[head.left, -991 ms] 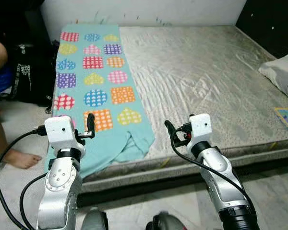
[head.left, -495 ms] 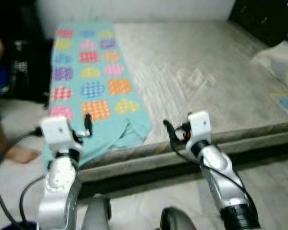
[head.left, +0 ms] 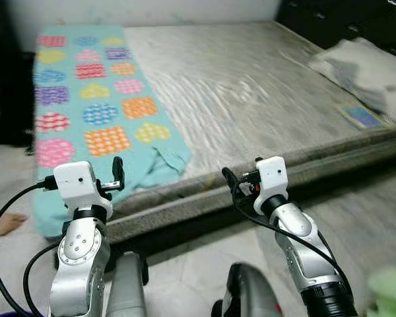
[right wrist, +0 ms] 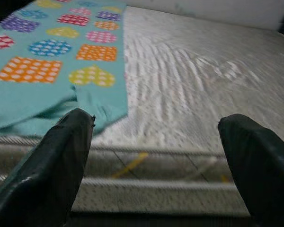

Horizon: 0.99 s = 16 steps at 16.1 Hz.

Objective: Clean up the room

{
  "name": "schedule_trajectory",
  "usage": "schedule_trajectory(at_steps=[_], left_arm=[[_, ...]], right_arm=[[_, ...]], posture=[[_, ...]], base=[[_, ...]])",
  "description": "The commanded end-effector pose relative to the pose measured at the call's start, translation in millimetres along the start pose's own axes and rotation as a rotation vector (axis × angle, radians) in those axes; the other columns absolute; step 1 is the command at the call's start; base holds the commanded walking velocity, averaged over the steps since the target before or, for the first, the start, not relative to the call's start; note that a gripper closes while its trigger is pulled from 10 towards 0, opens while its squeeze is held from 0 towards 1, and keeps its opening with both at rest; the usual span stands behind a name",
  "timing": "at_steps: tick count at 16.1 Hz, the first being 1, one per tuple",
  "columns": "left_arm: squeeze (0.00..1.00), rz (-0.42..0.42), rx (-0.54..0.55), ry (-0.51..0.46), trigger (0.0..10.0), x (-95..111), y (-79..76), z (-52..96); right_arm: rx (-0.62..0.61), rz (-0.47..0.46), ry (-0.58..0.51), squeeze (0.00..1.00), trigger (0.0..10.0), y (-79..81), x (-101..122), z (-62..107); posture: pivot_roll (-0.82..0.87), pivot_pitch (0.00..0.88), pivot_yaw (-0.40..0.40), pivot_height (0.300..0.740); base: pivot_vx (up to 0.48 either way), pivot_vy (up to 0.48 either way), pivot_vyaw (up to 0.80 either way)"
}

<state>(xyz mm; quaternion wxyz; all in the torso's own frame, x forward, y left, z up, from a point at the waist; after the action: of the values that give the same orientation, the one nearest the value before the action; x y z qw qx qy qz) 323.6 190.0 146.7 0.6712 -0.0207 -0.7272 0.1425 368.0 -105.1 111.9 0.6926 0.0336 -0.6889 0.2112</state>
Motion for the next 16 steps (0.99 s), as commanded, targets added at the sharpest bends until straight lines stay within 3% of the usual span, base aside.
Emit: schedule_trajectory(at_steps=[1, 6, 16], left_arm=[[0.0, 0.004, -0.007, -0.006, 10.0, 2.8, -2.9, -0.4], [0.0, 0.012, -0.017, -0.009, 10.0, 3.6, -4.4, -0.6], [0.0, 0.025, -0.044, -0.013, 10.0, 4.8, -9.6, -1.8]], right_arm=[[0.004, 0.004, 0.005, 0.0, 10.0, -0.5, -1.0, 0.2], [0.02, 0.01, 0.003, 0.0, 10.0, 2.2, -0.4, 0.0], [0.044, 0.017, -0.008, 0.0, 10.0, 6.9, 1.1, -0.5]], posture=[[0.05, 0.118, -0.076, 0.548], [0.04, 0.121, -0.075, 0.548], [0.04, 0.124, -0.071, 0.548]], base=[[0.0, 0.0, 0.0], [0.0, 0.0, 0.0], [0.0, 0.0, 0.78]])
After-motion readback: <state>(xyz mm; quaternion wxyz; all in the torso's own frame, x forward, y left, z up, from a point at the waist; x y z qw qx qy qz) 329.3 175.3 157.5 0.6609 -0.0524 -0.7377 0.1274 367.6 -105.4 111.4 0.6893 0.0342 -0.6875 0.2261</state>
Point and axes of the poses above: a point about 5 cm out from each wrist's last joint towards the gripper, its own z axis pointing back from the gripper into the wrist, its own x axis along the axis of the wrist's last joint, y = z × x, the point moved 6 cm from there along -z, pointing out of the wrist towards the gripper, and after that the axes turned 9 degrees about z, right-handed, at the moved point
